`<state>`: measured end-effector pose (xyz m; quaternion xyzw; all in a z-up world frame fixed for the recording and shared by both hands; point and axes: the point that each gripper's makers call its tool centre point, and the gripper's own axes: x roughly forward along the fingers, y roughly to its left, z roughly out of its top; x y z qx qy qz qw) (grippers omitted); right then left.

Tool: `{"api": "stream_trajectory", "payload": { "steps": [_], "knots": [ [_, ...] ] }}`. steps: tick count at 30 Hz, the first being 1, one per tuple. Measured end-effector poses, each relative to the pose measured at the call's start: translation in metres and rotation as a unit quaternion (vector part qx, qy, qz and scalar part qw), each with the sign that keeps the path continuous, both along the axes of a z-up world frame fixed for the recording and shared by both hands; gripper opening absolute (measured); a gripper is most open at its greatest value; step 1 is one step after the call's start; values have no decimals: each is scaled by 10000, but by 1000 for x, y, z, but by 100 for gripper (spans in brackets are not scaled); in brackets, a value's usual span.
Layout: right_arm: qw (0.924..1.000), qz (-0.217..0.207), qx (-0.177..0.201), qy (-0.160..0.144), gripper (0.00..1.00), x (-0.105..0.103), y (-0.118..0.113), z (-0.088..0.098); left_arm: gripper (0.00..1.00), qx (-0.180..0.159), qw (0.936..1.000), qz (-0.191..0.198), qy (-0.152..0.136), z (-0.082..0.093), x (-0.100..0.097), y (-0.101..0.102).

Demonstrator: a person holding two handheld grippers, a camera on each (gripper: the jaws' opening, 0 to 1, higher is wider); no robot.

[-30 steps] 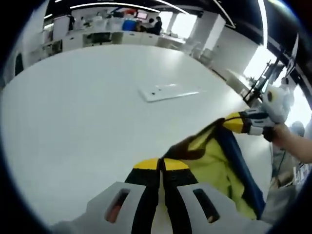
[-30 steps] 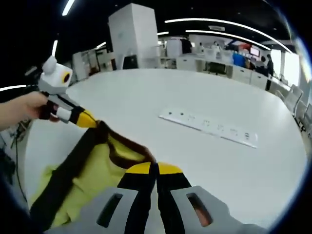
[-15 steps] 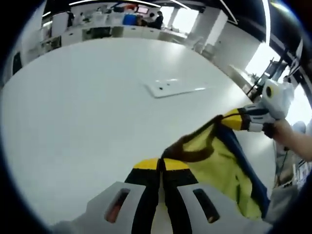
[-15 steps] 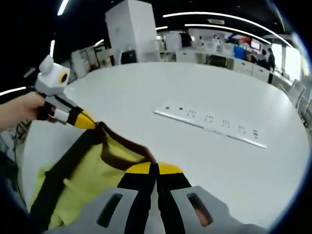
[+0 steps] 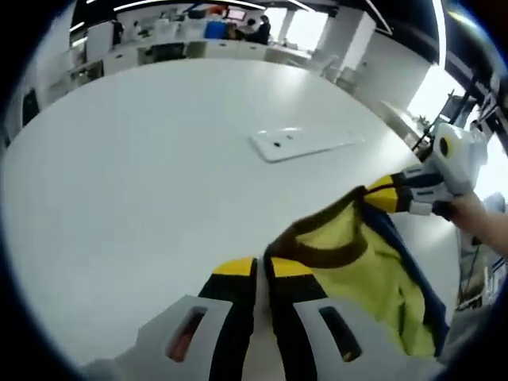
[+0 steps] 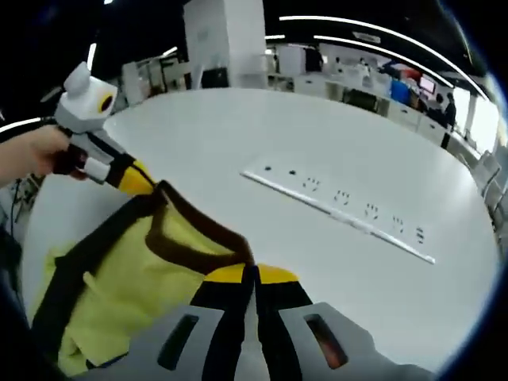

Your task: Fold the garment on the visible template until the final outline fits inside the template.

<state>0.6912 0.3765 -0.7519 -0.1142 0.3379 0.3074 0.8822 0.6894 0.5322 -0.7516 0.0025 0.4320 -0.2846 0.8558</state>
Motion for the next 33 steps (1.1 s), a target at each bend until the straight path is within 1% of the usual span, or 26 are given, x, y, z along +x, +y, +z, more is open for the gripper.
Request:
{"api": "stream_trajectory", "payload": {
  "steps": [3,5,7,14,21,27,28,30,33],
  "knots": [
    [9999,65,-131,-31,5,1,-1,-4,8,45,10000,57,-30,-1,4,2],
    [9997,79,-212,-44,6,2,-3,-6,12,132,9997,180,-61,-3,7,5],
    [9998,85,-194,-70,6,3,-3,-5,12,118,9997,187,-73,-3,8,5],
    [9986,186,-402,-277,10,9,-5,-4,12,130,9996,216,-108,-4,14,5],
    [9988,169,-348,-290,10,18,-4,-7,11,125,9995,242,-136,-6,20,6],
    [9991,82,-314,-284,11,18,-6,-6,11,128,9995,268,-116,-7,21,6],
    [9992,73,-237,-302,11,18,-6,-4,10,81,9995,283,-130,-5,21,6],
    [9990,84,-181,-396,11,17,-6,1,10,-16,9994,239,-252,1,21,3],
    [9986,72,-153,-504,10,16,-9,8,11,-21,9992,236,-317,7,21,4]
  ]
}}
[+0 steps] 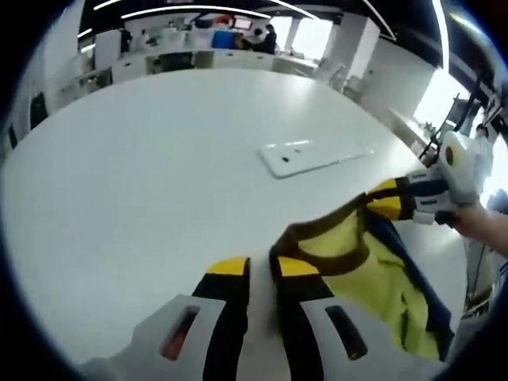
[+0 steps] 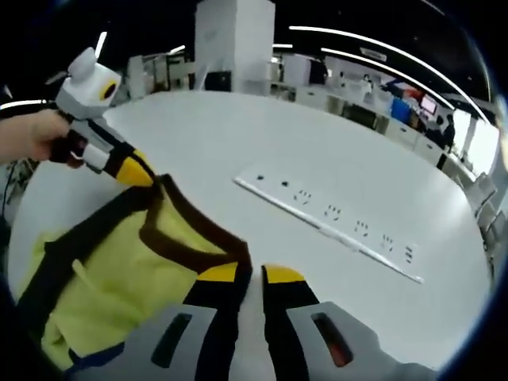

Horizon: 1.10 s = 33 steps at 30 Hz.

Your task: Fold the garment on the visible template until the final outline fits inside the template.

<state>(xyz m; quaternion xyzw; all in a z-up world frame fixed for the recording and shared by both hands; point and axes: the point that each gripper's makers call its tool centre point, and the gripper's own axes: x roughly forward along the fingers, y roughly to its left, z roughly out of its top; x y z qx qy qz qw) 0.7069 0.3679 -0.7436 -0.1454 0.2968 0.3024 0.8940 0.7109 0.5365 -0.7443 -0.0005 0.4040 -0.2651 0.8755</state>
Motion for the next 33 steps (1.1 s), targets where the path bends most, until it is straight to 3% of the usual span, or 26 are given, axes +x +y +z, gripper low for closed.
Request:
{"api": "stream_trajectory", "payload": {
  "steps": [9,16,28,33],
  "knots": [
    [9999,-71,-19,-139,13,-17,-12,19,16,-24,9999,47,-152,20,-6,4],
    [9997,-58,138,-174,17,-43,-11,35,29,-85,9997,22,-223,33,-27,4],
    [9993,9,251,-273,31,-72,-13,61,32,-197,9994,-14,-280,58,-60,5],
    [9989,7,324,-346,37,-81,-12,72,40,-288,9991,-178,-274,65,-76,-2]
  ]
}}
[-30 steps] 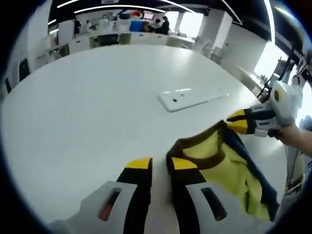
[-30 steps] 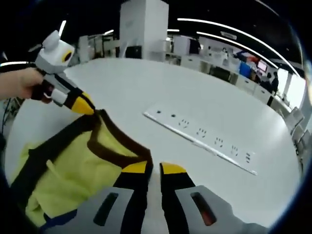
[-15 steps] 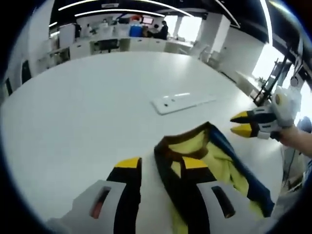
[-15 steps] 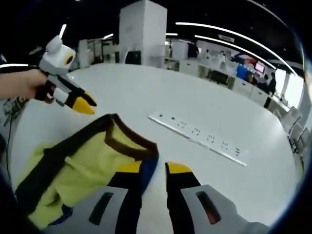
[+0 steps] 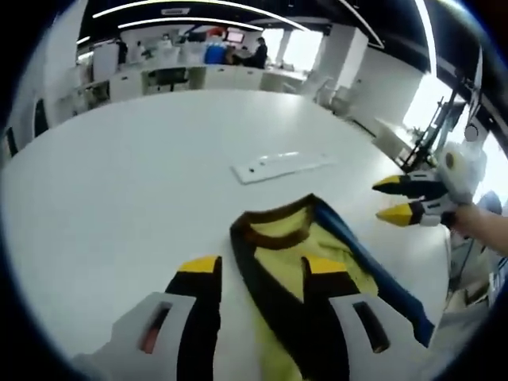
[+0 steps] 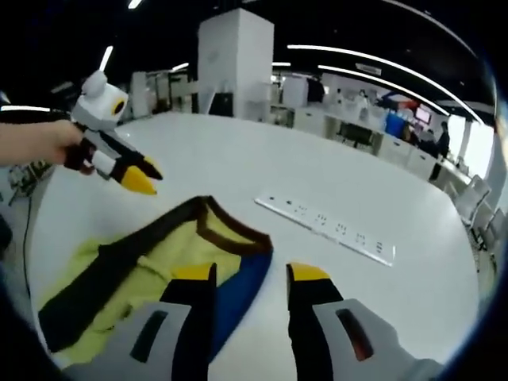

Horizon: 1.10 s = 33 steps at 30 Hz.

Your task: Fold the garment on the visible template until the final outline fits inside the template.

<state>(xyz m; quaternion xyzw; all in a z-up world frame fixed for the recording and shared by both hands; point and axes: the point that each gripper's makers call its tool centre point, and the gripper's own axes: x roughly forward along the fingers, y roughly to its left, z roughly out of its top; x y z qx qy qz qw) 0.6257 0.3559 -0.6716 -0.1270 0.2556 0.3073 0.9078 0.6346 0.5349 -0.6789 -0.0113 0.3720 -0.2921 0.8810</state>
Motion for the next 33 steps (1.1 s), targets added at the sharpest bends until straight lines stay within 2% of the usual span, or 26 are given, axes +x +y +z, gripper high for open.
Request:
{"api": "stream_trajectory", "payload": {
  "steps": [7,10,16,21,26,33],
  "knots": [
    [10000,5,71,64,45,-21,-2,8,48,9,9998,-204,-50,13,-23,-2],
    [9997,-34,226,87,48,-31,-3,14,53,20,9995,-306,-28,16,-34,-3],
    [9995,-71,287,107,57,-51,-6,21,68,-51,9991,-426,-11,23,-61,-5],
    [9991,-128,386,103,63,-70,-9,29,71,-69,9988,-472,-103,29,-79,-4],
    [9986,-172,477,125,72,-85,-10,31,75,-132,9992,-371,-47,29,-95,0],
    [9979,-211,590,157,81,-107,-9,33,84,-137,9993,-353,66,26,-125,1]
  ]
}}
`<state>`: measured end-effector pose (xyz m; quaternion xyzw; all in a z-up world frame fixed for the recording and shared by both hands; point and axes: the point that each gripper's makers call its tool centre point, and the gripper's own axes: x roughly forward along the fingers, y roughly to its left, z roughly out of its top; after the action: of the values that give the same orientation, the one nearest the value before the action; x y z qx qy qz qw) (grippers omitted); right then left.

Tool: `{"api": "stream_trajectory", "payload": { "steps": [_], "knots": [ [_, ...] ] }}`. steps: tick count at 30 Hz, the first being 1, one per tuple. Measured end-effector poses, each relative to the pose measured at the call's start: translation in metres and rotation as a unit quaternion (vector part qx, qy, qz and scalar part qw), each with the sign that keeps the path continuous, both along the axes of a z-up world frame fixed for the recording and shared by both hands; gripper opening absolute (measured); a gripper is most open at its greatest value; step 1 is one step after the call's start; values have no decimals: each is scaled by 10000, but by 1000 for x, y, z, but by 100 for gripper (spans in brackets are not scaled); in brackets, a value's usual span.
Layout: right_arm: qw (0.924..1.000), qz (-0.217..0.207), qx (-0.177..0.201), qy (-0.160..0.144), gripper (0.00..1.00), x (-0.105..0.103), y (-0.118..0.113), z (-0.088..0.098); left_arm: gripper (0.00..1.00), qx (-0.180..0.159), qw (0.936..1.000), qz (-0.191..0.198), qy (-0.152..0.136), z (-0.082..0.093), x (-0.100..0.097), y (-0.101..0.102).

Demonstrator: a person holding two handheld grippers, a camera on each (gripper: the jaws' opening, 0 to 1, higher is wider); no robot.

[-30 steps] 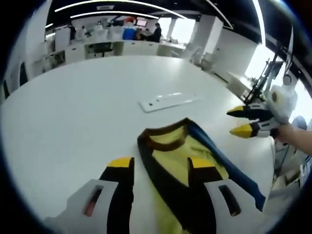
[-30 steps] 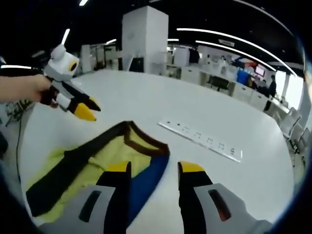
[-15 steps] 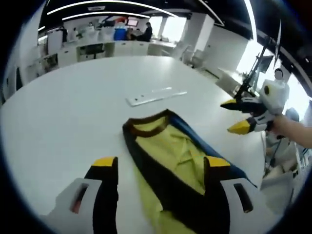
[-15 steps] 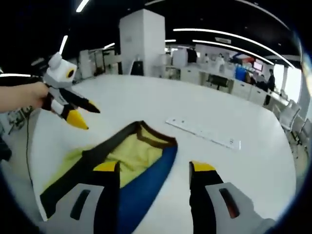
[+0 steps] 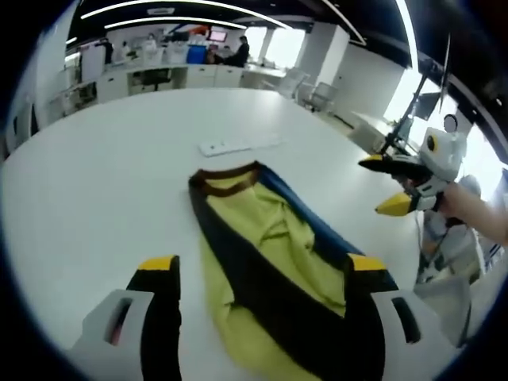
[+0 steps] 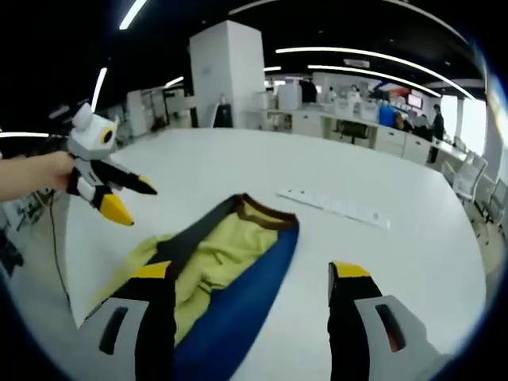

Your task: Fold the garment on the visible template until the final outline fits inside the template.

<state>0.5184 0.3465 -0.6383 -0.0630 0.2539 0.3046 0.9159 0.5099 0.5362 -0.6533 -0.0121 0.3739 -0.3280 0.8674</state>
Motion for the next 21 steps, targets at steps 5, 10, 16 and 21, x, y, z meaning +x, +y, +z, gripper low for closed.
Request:
{"api": "stream_trajectory", "payload": {
  "steps": [5,10,16,21],
  "knots": [
    [9999,-4,117,31,84,-23,-1,-1,91,-38,9999,113,-83,3,-17,3],
    [9991,-76,398,-86,94,-43,-3,5,91,-19,9995,165,-263,6,-35,7],
    [9994,-55,329,-22,99,-68,-4,2,93,-101,9987,212,-449,8,-62,7],
    [9982,-67,581,-143,100,-90,-5,5,98,-226,9980,383,-444,3,-98,9]
  ]
}}
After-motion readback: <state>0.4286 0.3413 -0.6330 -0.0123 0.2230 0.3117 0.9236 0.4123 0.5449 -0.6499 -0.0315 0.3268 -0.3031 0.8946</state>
